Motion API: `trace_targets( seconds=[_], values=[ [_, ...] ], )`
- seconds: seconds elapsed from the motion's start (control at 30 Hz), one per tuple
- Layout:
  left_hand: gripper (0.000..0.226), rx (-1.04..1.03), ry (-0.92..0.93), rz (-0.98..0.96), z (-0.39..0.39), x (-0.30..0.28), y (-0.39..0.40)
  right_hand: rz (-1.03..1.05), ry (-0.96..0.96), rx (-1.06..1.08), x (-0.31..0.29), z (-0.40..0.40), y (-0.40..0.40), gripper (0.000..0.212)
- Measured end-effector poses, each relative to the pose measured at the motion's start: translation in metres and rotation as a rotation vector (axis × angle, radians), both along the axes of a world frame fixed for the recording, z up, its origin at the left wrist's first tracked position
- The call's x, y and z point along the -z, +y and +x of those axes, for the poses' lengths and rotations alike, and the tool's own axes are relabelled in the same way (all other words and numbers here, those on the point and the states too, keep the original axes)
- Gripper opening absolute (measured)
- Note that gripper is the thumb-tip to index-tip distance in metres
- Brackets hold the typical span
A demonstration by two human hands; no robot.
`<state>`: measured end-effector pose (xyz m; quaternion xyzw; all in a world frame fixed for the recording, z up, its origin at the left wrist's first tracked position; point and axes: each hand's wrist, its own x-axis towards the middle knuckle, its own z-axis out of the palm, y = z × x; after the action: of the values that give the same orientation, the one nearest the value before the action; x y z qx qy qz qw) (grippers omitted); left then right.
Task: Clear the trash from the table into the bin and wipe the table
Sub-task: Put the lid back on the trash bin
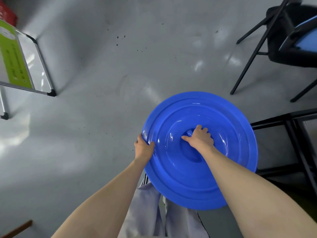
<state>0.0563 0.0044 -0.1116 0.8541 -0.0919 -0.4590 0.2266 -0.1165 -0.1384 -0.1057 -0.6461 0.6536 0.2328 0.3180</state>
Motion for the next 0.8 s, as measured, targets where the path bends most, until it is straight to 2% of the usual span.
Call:
trace_targets(
  seconds=[0.1, 0.17, 0.27, 0.33, 0.47, 0.63, 0.8],
  values=[
    [0.074, -0.001, -0.04, -0.016, -0.007, -0.005, 0.002, -0.131, 0.014, -0.042, -0.006, -0.011, 0.008, 0.084],
    [0.079, 0.016, -0.049, -0.018, -0.015, -0.009, 0.005, -0.179, 0.04, -0.076, -0.007, -0.02, 0.015, 0.09],
    [0.09, 0.084, -0.066, 0.012, -0.029, -0.009, 0.011, -0.005, 0.086, 0.001, -0.004, -0.038, 0.03, 0.123],
    [0.094, 0.114, -0.102, 0.002, -0.037, -0.008, 0.015, 0.042, 0.06, 0.061, 0.001, -0.048, 0.038, 0.129],
    [0.094, 0.136, -0.148, -0.035, -0.041, -0.005, 0.021, 0.063, -0.012, 0.105, 0.004, -0.052, 0.037, 0.132],
    [0.094, 0.124, -0.126, -0.041, -0.04, -0.003, 0.023, 0.067, -0.014, 0.085, 0.007, -0.054, 0.036, 0.134],
    [0.091, 0.068, -0.044, -0.035, -0.028, -0.017, 0.02, 0.069, -0.071, 0.125, 0.001, -0.057, 0.028, 0.121]
  ],
)
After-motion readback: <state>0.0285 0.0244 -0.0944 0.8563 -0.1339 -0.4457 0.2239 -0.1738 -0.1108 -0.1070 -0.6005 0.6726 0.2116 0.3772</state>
